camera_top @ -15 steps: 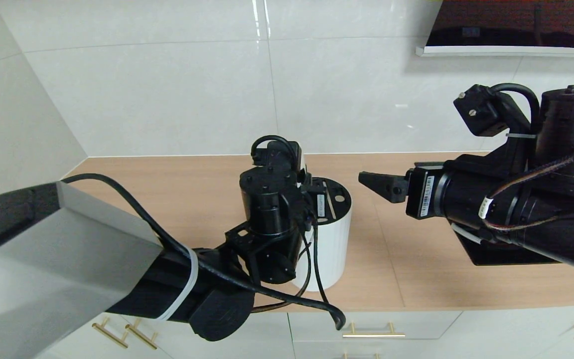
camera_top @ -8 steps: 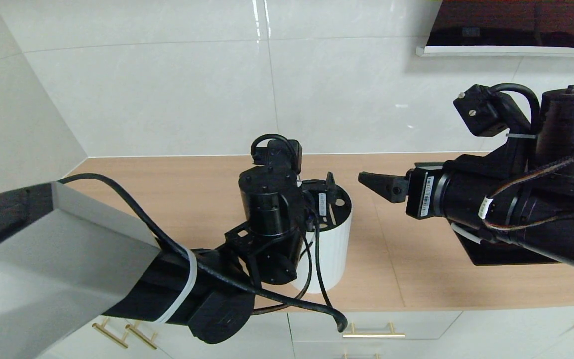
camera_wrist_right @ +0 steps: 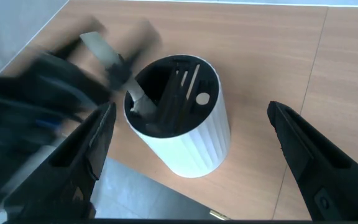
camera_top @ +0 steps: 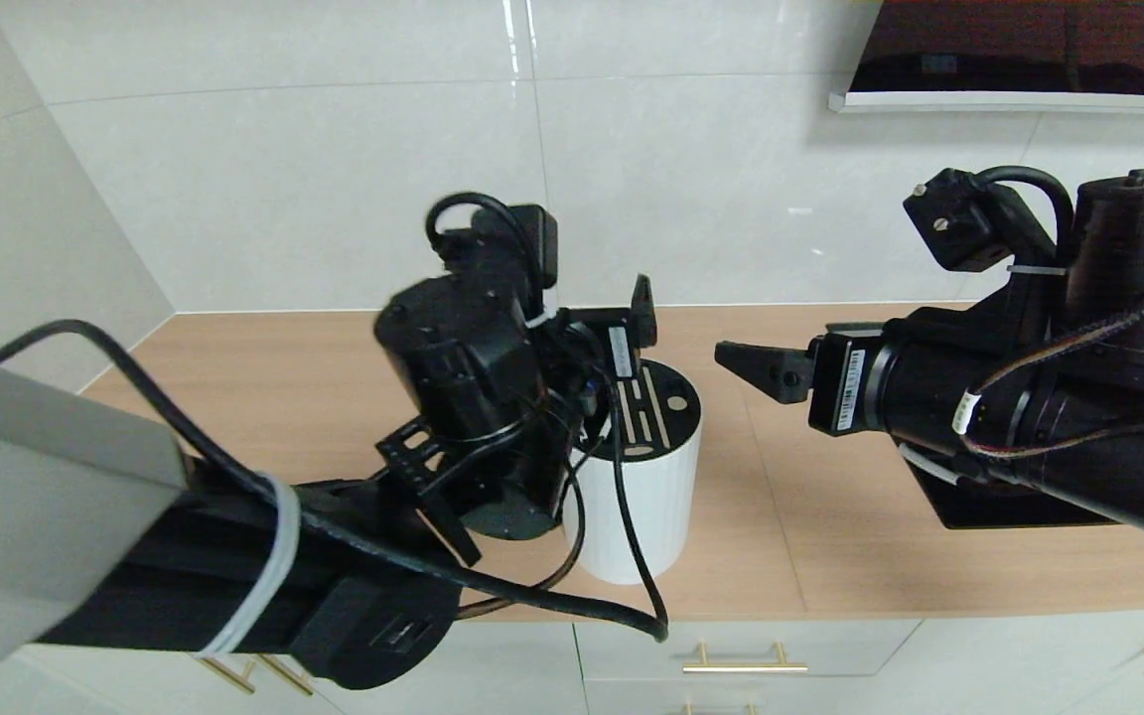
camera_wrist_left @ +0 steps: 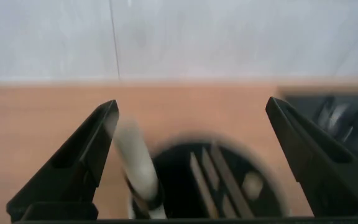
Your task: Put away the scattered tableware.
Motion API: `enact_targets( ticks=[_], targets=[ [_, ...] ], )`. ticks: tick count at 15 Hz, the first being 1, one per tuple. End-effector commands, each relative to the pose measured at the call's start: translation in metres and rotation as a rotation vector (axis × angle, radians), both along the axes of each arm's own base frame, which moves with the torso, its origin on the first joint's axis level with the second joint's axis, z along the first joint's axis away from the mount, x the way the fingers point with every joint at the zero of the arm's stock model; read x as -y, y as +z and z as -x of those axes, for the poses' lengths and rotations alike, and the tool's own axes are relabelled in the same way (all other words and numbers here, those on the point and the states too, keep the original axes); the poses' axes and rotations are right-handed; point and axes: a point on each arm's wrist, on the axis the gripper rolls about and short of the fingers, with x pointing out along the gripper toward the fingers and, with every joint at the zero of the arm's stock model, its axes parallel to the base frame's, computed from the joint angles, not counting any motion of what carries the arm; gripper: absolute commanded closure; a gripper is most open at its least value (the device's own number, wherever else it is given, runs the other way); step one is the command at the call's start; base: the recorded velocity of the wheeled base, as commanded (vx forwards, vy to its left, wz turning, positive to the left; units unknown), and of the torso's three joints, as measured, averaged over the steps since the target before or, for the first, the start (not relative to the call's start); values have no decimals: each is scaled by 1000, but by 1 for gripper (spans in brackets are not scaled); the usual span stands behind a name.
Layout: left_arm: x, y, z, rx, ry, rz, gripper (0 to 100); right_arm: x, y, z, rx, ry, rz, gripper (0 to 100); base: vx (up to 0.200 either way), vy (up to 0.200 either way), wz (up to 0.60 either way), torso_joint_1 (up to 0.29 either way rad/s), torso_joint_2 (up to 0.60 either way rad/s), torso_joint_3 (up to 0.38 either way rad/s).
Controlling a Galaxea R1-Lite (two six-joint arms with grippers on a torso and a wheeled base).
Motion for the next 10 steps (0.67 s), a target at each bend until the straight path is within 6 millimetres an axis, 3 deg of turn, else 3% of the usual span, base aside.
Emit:
enact_targets(
  ticks=[1,2,4,5,7,10],
  targets=[
    [-37,64,34,149,-9,101,0,7,4,-3,11,-28,-8,0,0,0,0,0,0,0],
    [-53,81,44,188,4,132,0,15,8,-3,26,-49,-15,0,0,0,0,0,0,0],
    [-80,96,56,229,47,157,0,29,16,3,70,-76,14,0,0,0,0,0,0,0],
    [-113,97,67,238,115,149,0,49,16,19,106,-116,44,0,0,0,0,0,0,0],
    [-150,76,87,202,194,102,0,80,13,44,141,-172,58,0,0,0,0,0,0,0],
    [-200,45,144,205,190,47,0,135,-3,106,254,-262,103,0,0,0,0,0,0,0]
  ],
)
